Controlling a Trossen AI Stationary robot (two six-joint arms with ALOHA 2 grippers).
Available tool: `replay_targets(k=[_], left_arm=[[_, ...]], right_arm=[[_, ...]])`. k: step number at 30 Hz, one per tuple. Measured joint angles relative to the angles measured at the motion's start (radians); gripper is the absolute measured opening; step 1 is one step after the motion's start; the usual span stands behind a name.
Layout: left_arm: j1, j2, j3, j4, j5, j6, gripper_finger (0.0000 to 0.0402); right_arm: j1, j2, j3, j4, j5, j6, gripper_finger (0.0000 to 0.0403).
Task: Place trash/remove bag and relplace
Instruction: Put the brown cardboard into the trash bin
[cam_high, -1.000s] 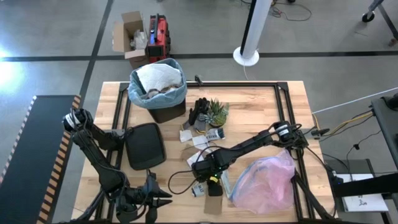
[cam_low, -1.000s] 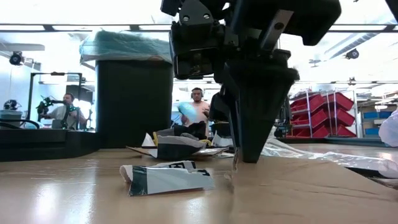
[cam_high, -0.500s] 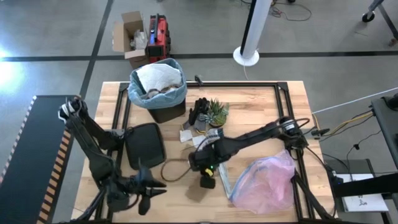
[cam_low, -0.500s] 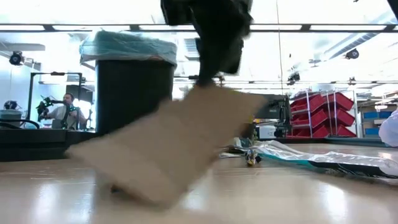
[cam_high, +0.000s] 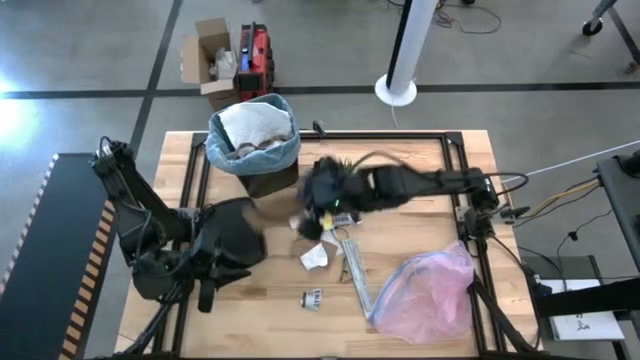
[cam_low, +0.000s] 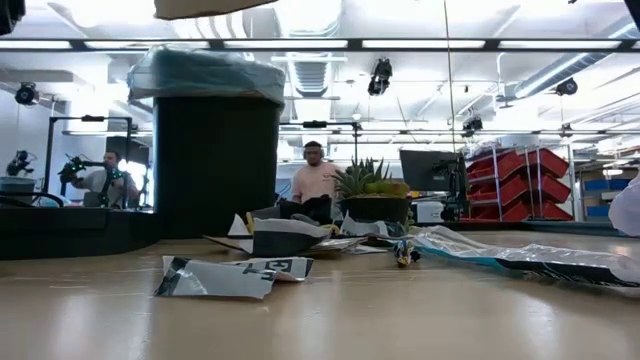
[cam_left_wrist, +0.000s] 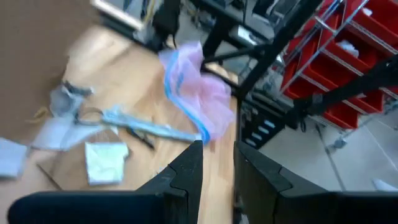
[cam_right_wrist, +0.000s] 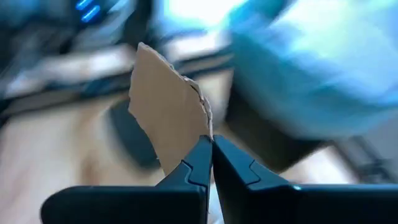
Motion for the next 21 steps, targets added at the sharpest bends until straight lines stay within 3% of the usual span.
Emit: replay_targets(k=[4,8,15,21], left_arm=[[0.002,0.0,0.0,0.016,-0.035,0.038,0.0075],[0.003,0.023,0.0,0.018,-0.076,0.039,0.0075],[0.016,0.047,0.0,0.049,-0.085,0.033,0.0075],[0.03,0.042,0.0,0.046,-0.128,0.075,0.0075]], right_arm=[[-0.056,-0.001,0.055,0.095,0.167,-0.004,0.0],[-0.129,0.0,0.048,0.25,0.213,-0.048,0.0],[-0.262,0.037,0.022,0.426,0.215,-0.034,0.0],[-0.324,0.11,0.022,0.471,0.132,-0.091,0.0]])
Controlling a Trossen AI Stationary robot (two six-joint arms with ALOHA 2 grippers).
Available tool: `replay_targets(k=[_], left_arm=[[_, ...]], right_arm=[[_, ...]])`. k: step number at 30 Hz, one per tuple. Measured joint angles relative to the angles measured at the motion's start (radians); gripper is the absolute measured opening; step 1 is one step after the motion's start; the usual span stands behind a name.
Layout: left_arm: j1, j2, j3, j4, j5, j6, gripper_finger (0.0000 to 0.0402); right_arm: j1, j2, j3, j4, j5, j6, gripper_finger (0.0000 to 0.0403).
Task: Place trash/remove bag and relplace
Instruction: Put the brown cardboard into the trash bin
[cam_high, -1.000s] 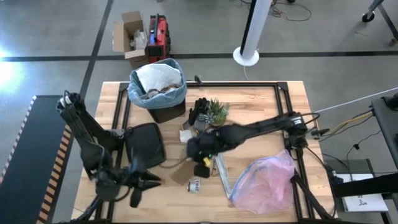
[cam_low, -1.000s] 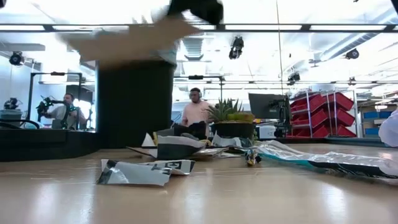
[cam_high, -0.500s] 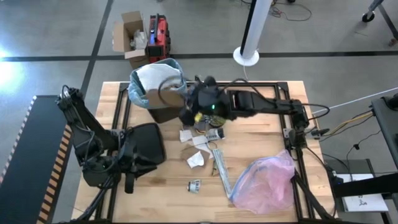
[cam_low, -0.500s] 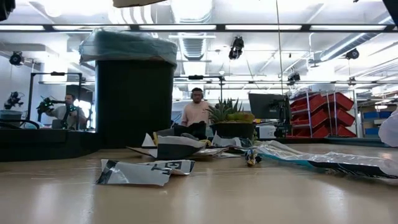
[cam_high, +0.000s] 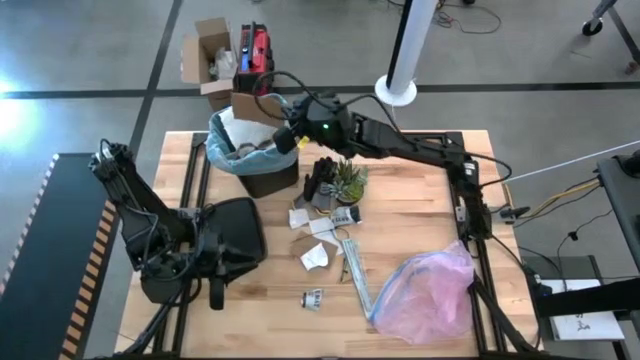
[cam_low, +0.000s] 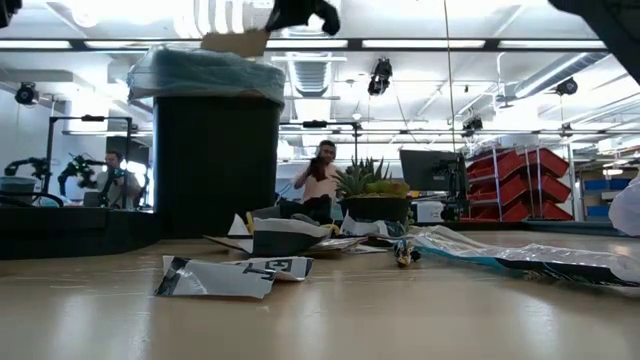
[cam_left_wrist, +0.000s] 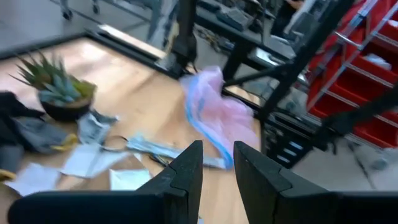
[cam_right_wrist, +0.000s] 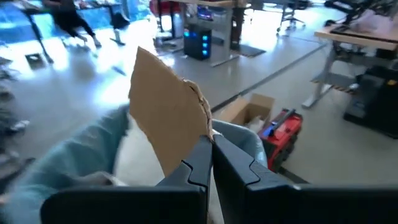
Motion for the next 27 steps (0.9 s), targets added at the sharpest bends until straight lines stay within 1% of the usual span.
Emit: replay_targets(k=[3,7,9,11,14,16,21,24,27], left_arm=[[0.018,-0.014,0.0,-0.001,-0.028,0.03,0.0075],[0.053,-0.043,0.0,-0.009,-0.028,0.075,0.0075],[0.073,-0.062,0.0,-0.028,-0.028,0.097,0.0075],[0.095,-0.082,0.0,-0.05,-0.023,0.111,0.0075],[0.13,-0.112,0.0,-0.077,-0.008,0.114,0.0075],[0.147,-0.13,0.0,-0.086,-0.002,0.114,0.0075],[0.172,-0.161,0.0,-0.122,0.007,0.115,0.0075],[0.175,-0.169,0.0,-0.145,0.01,0.115,0.0075],[0.175,-0.171,0.0,-0.148,0.01,0.114,0.0075]], right_arm=[[-0.013,0.035,-0.002,0.028,0.024,-0.029,0.0],[-0.026,0.055,-0.001,0.098,0.029,-0.077,0.0],[-0.033,0.064,0.0,0.092,0.032,-0.127,0.0],[-0.037,0.074,0.0,0.043,0.038,-0.171,0.0],[-0.035,0.086,-0.002,0.013,0.117,-0.183,0.0],[-0.031,0.084,-0.001,0.031,0.16,-0.185,0.0],[-0.033,0.078,0.032,0.048,0.161,-0.201,0.0],[-0.032,0.078,0.034,0.047,0.121,-0.205,0.0],[-0.031,0.086,0.028,0.046,0.118,-0.213,0.0]])
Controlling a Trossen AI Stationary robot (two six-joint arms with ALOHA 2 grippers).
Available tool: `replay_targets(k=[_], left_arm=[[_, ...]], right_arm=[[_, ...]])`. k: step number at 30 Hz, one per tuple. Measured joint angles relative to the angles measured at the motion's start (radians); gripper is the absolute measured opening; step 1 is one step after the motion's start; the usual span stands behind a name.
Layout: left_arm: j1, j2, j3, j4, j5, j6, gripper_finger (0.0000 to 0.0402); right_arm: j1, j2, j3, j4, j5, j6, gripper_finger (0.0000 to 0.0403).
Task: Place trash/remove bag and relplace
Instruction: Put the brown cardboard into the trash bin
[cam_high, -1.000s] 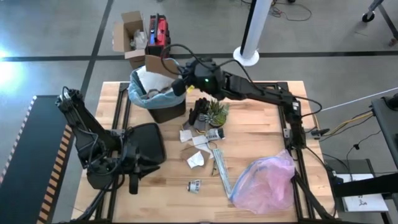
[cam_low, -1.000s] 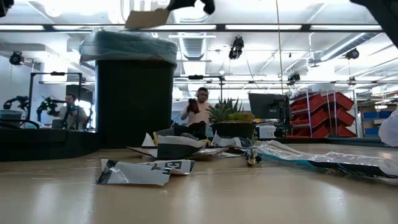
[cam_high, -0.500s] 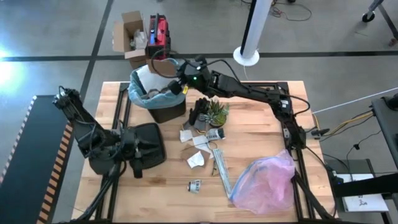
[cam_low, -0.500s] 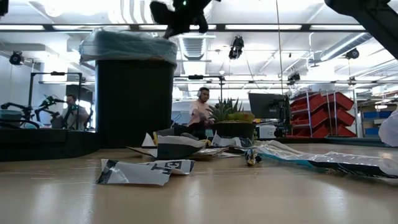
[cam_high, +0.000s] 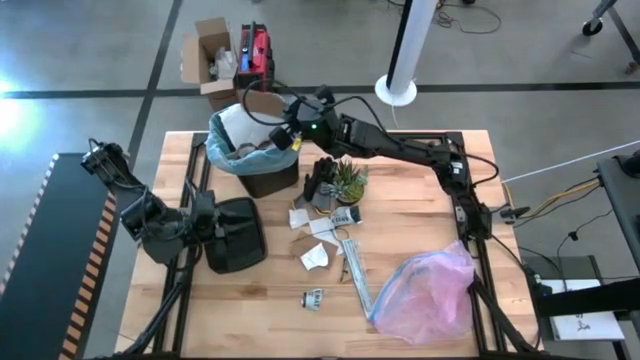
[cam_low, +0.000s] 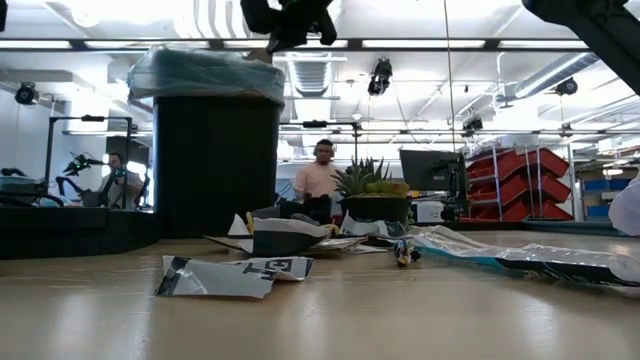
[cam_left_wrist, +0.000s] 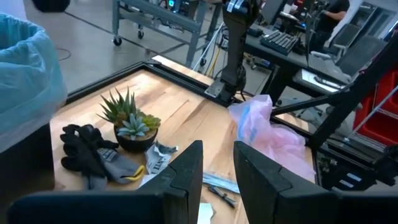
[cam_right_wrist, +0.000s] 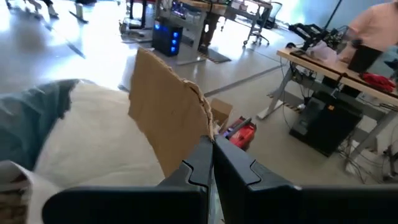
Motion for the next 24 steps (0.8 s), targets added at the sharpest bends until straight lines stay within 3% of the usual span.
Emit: replay_targets(k=[4,9,24], left_arm=[[0.0,-0.001,0.0,-0.005,0.019,-0.004,0.0075],[-0.001,0.0,0.0,-0.004,0.038,-0.005,0.0075],[0.0,0.001,-0.003,-0.026,0.042,-0.005,0.0075]], right_arm=[[0.004,0.009,-0.004,-0.005,0.104,0.021,0.0],[0.006,0.002,0.005,0.008,0.151,0.024,0.0],[0.024,0.003,0.01,-0.077,0.161,0.058,0.0]])
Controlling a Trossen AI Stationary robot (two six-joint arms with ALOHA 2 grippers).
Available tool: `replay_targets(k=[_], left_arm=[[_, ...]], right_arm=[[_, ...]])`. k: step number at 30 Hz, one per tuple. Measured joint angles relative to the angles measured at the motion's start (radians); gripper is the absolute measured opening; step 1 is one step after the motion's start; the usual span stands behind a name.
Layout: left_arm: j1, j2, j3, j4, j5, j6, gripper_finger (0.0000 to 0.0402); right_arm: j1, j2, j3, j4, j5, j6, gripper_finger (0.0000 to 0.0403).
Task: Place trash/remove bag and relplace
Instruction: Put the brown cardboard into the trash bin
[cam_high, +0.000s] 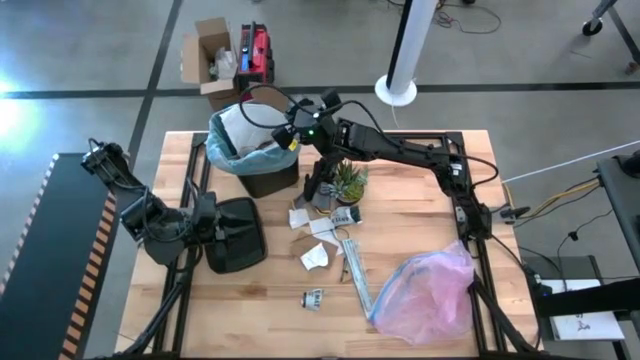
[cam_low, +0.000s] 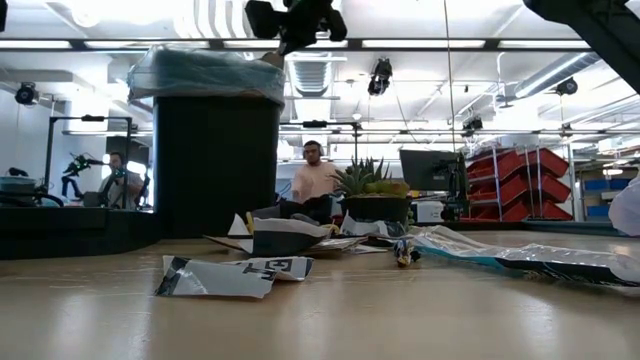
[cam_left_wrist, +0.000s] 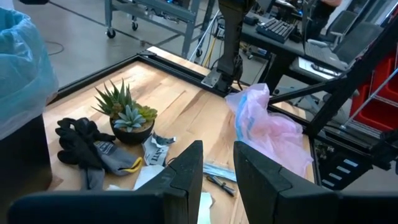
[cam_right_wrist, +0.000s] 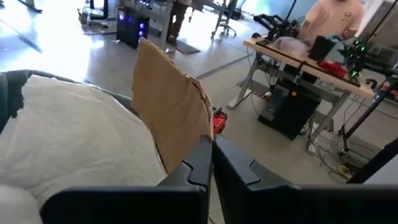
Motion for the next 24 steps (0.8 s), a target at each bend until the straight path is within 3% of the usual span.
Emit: replay_targets(k=[8,20,24], left_arm=[[0.0,0.0,-0.001,-0.001,0.001,0.0,0.0075],[-0.001,0.0,-0.001,-0.001,0.021,0.0,0.0075],[-0.001,0.002,-0.001,-0.001,0.021,0.0,0.0075]], right_arm=[[0.025,0.001,-0.005,-0.002,-0.097,-0.026,0.0],[0.04,0.003,-0.006,-0.004,-0.126,-0.023,0.0],[0.044,0.003,-0.007,-0.002,-0.186,-0.031,0.0]])
